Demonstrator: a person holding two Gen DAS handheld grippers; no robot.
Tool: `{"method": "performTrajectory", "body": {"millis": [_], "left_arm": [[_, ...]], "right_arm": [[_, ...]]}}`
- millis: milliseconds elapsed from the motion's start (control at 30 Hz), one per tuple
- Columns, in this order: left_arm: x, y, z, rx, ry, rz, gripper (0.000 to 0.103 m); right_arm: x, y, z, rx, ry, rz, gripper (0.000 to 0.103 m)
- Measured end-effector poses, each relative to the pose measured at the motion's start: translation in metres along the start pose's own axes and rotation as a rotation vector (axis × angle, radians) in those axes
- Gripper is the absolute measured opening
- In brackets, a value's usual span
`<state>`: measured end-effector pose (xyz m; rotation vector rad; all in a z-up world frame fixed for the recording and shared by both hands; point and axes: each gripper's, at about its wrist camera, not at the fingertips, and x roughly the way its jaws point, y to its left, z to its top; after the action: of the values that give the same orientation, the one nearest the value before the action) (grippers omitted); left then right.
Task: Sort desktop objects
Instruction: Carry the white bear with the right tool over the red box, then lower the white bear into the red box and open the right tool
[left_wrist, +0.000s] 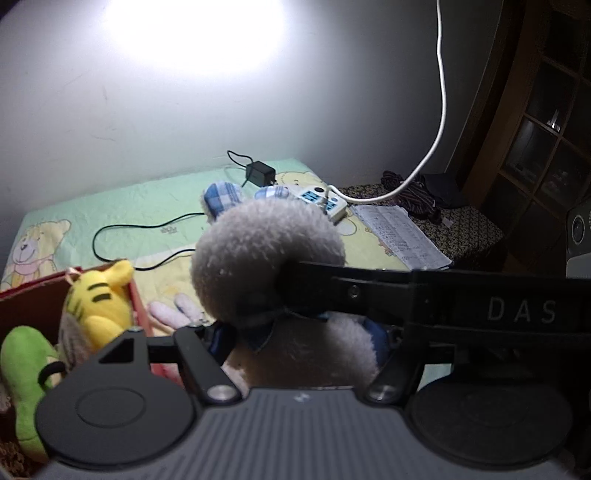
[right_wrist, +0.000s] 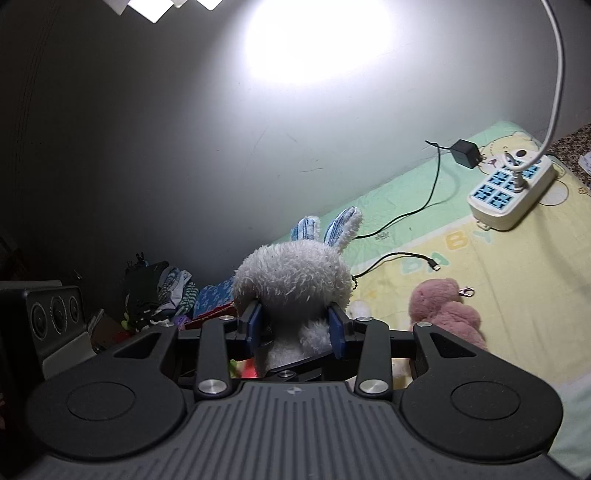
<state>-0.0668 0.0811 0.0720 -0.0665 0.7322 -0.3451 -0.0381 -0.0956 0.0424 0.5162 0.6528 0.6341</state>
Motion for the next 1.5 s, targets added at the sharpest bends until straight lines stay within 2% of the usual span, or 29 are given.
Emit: {"method": "performTrajectory", "body": {"millis": [300, 700, 867, 1100, 1300, 1500], "left_arm": [[-0.053, 0.08, -0.02, -0.064, -0.038, 0.101, 0.071], [-0.088, 0.176, -0.051, -0.133, -0.003, 0.251, 0.071], [-0.086, 0.207, -0.064, -0.157, 0.045, 0.277, 0.071], [-0.07, 0.234, -0.075, -0.169, 0.104, 0.258, 0.072], [-0.055, 0.245, -0.083, -0.155, 0.154, 0.241, 0.072], [-0.049, 0.241, -0.086, -0.087, 0.167, 0.269, 0.073]], "right_arm": [[0.062, 0.068, -0.021, -0.074, 0.048, 0.088, 0.04], [0.147, 0.124, -0.056, -0.094, 0.172, 0.211, 0.04], [0.176, 0.142, -0.072, -0.118, 0.225, 0.199, 0.04], [0.202, 0.142, -0.08, -0.089, 0.29, 0.154, 0.04], [0.219, 0.138, -0.087, -0.086, 0.333, 0.077, 0.04], [0.228, 0.134, -0.09, -0.081, 0.351, 0.036, 0.04]]}}
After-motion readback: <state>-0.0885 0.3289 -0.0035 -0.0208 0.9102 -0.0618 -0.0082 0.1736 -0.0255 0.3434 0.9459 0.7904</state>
